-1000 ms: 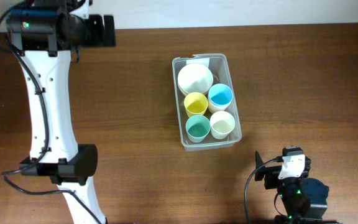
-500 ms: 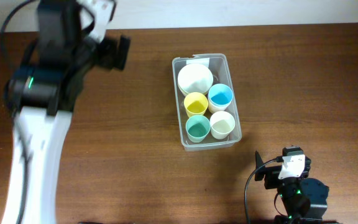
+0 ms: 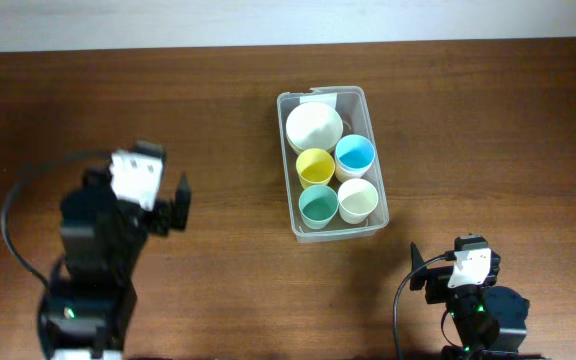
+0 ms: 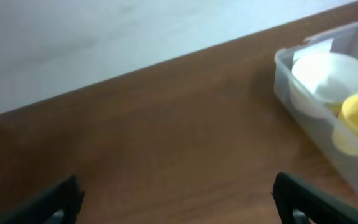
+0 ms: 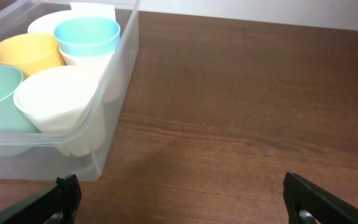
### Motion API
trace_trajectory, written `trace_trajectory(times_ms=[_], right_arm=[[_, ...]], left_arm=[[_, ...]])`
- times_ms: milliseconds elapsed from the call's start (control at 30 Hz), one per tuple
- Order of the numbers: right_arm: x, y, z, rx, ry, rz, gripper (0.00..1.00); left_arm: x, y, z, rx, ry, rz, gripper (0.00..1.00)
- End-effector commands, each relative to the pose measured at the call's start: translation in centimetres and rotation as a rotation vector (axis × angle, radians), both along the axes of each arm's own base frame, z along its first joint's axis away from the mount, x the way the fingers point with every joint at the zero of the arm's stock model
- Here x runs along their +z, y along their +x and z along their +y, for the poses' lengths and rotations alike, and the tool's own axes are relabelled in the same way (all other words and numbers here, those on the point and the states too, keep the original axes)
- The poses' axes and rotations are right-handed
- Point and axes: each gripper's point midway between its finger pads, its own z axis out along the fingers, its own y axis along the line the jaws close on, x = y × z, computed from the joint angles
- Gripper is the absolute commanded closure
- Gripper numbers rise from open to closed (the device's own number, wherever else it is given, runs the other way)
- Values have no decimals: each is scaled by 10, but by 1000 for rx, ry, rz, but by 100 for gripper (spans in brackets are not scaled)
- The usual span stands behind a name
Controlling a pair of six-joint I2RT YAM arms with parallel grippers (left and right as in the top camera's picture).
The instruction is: Pack container
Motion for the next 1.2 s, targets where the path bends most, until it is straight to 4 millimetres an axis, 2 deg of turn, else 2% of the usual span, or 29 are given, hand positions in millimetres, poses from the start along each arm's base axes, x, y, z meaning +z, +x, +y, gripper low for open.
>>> trace_trajectory(times_ms=[0,233,533,800,900,1167], right_arm=[[-1,0,4,23,-2,-5,1],[-1,0,4,23,-2,-4,1],[-1,0,4,23,-2,-4,1],[-1,0,4,23,-2,-5,1],[-1,0,4,23,-2,-4,1],[-1,0,4,23,-2,-5,1]], left_arm=[[-22,-17,-2,-24,3,-35,0],[-65,-43,-1,-27,-3,-146,0],[-104,-58,0,-27,-5,-203,0],[-114,-62,0,-27,-6,-254,0],[-106,-63,0,-26,-8,-293,0],[-107,-63,0,-26,-8,-291,0]])
